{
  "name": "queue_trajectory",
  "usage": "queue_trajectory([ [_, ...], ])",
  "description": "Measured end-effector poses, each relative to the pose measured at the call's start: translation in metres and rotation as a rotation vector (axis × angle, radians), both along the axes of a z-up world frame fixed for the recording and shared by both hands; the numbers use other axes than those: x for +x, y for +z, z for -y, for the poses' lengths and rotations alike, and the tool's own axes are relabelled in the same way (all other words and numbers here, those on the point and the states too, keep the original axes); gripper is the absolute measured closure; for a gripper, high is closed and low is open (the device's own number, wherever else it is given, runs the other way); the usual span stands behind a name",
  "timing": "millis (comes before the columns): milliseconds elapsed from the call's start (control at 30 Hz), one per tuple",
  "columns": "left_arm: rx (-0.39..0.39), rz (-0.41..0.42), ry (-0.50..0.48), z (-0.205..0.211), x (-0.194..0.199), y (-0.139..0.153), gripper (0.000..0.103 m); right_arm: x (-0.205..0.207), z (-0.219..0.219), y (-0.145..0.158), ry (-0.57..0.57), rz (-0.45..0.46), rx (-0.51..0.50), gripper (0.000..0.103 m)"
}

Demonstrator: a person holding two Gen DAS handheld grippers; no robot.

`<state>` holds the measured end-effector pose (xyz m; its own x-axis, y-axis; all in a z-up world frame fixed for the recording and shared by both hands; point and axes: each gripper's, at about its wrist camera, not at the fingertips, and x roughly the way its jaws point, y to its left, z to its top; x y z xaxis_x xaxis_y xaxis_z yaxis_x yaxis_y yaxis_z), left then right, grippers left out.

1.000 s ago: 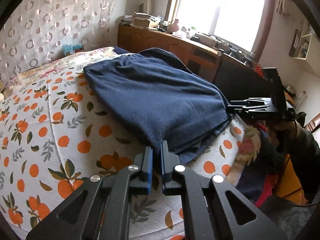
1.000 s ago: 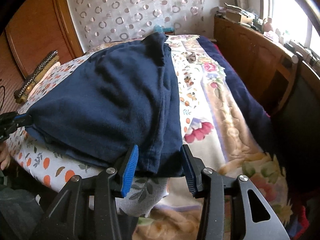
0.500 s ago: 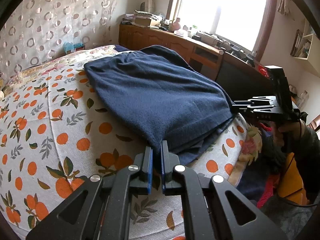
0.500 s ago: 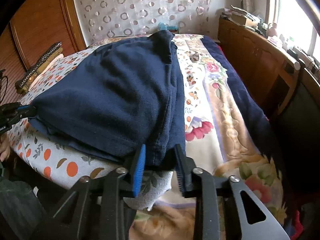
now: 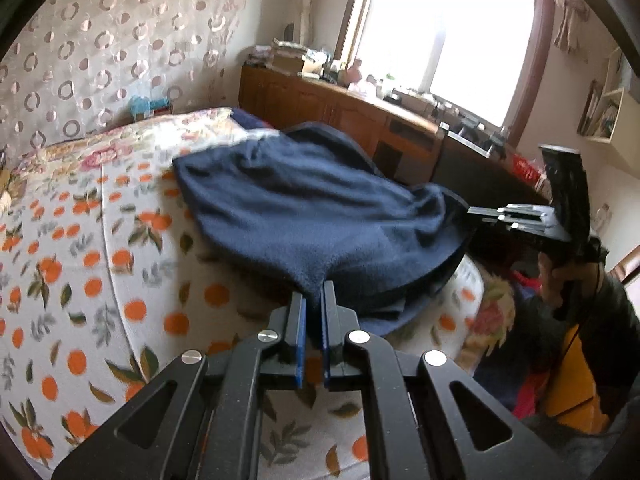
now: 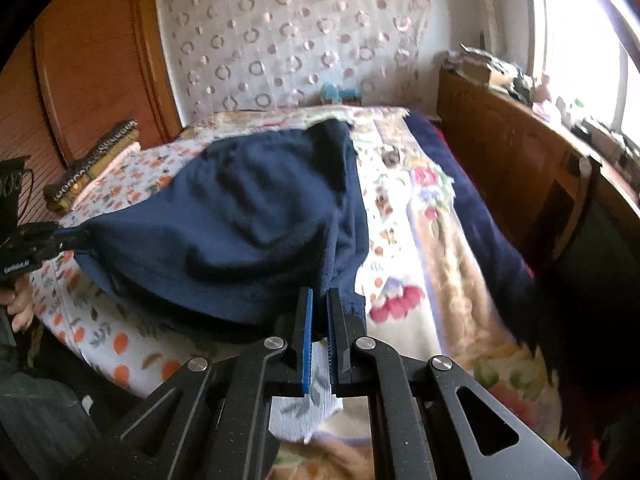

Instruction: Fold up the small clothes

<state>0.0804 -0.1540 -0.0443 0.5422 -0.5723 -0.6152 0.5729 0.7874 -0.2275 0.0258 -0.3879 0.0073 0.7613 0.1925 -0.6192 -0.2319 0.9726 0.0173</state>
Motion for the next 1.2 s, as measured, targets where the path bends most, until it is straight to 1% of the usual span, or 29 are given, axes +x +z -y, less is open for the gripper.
queue_trajectory([
  [133, -0.029, 0.041, 0.002, 0.0, 0.001, 0.02, 0.097, -0.002, -0.002, 0.004, 0.002, 0.011, -0.02, 0.097],
  [200, -0.029, 0.056, 0.004, 0.0, 0.004, 0.027, 0.097, -0.002, -0.003, 0.008, 0.003, 0.025, -0.024, 0.097],
  [300, -0.034, 0.07, 0.021, -0.001, 0.019, 0.037, 0.097, 0.011, -0.009, 0.022, 0.01, 0.07, -0.034, 0.097],
  [367, -0.045, 0.074, 0.034, -0.003, 0.034, 0.043, 0.097, 0.025, -0.014, 0.034, 0.016, 0.104, -0.041, 0.097],
  [467, -0.04, 0.09, 0.061, -0.005, 0.061, 0.054, 0.097, 0.053, -0.025, 0.052, 0.029, 0.145, -0.063, 0.097],
  [633, -0.025, 0.086, 0.118, -0.012, 0.121, 0.062, 0.097, 0.112, -0.037, 0.069, 0.041, 0.174, -0.077, 0.097],
  [733, -0.015, 0.064, 0.146, -0.015, 0.156, 0.056, 0.097, 0.149, -0.042, 0.066, 0.042, 0.167, -0.084, 0.097],
  [867, 0.014, 0.025, 0.166, -0.016, 0.192, 0.042, 0.097, 0.199, -0.039, 0.047, 0.036, 0.121, -0.092, 0.097],
  [933, 0.036, -0.004, 0.167, -0.016, 0.211, 0.029, 0.097, 0.224, -0.038, 0.038, 0.036, 0.091, -0.082, 0.097],
  [1000, 0.046, -0.038, 0.171, -0.016, 0.223, 0.018, 0.097, 0.243, -0.041, 0.026, 0.04, 0.062, -0.072, 0.097],
  [1100, 0.045, -0.102, 0.165, -0.021, 0.239, 0.003, 0.097, 0.269, -0.048, 0.02, 0.043, 0.034, -0.072, 0.097],
  [1167, 0.048, -0.103, 0.139, -0.02, 0.241, 0.001, 0.096, 0.279, -0.049, 0.017, 0.038, 0.021, -0.063, 0.097],
  [1200, 0.052, -0.101, 0.132, -0.02, 0.24, 0.001, 0.093, 0.286, -0.049, 0.02, 0.032, 0.023, -0.06, 0.097],
])
